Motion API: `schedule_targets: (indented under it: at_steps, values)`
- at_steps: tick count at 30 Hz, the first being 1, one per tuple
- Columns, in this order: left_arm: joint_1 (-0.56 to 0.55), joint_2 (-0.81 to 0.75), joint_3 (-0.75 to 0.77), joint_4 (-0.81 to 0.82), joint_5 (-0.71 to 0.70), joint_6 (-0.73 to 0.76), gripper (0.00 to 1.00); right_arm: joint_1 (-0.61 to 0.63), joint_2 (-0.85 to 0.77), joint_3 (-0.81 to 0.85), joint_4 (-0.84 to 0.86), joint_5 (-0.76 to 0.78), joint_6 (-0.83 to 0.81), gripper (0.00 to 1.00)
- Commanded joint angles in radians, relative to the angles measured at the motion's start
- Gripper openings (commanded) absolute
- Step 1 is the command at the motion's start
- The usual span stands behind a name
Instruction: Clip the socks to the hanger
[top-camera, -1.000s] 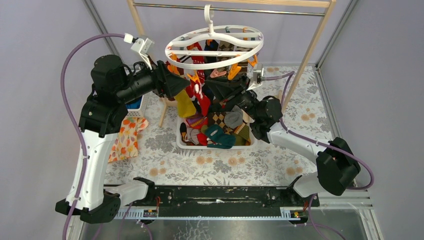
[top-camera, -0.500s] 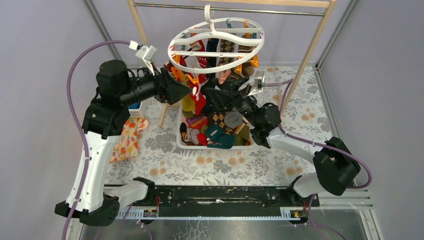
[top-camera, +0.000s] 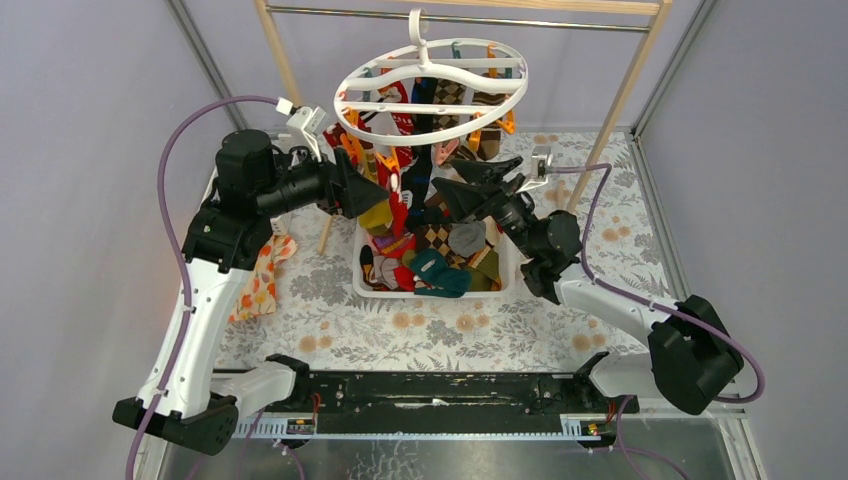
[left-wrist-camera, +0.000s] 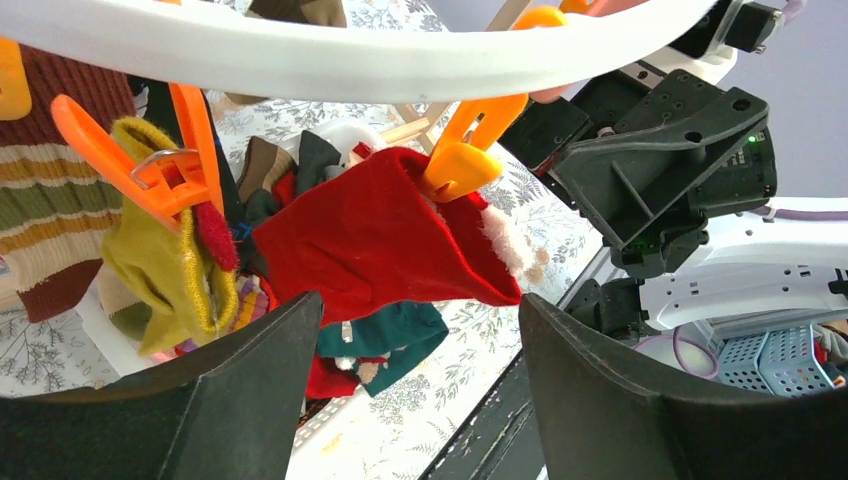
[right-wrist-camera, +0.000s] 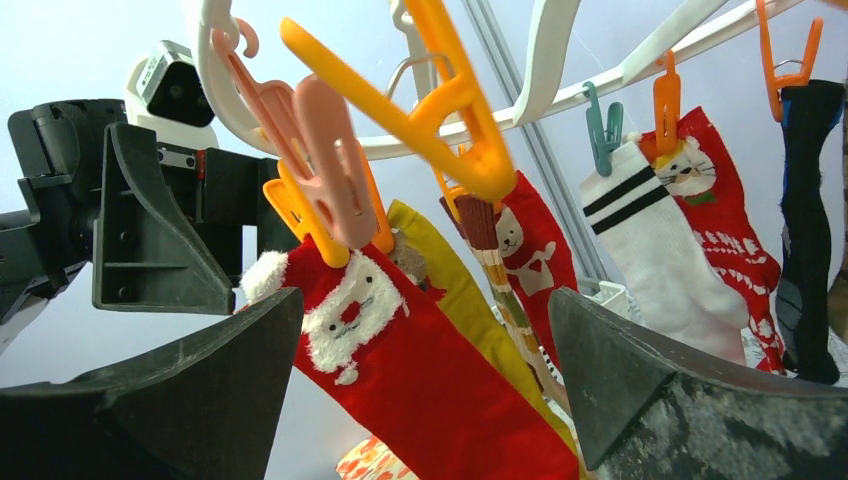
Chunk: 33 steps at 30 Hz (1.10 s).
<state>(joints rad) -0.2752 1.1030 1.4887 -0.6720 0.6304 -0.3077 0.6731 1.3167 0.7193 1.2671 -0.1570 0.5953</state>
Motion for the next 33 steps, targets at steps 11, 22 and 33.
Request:
schedule_targets:
  at_steps: [11, 22, 33]
  values:
    - [-0.007, -0.032, 0.011, 0.063, 0.059, 0.013, 0.79, -0.024, 0.098, 0.127, 0.182, -0.086, 0.044, 0.98]
    - [-0.007, -0.042, 0.051, 0.064, 0.075, 0.005, 0.80, -0.088, 0.180, 0.212, 0.251, -0.212, 0.215, 1.00]
    - [-0.007, -0.026, 0.083, 0.034, 0.072, 0.006, 0.80, -0.088, 0.232, 0.183, 0.440, -0.195, 0.311, 0.86]
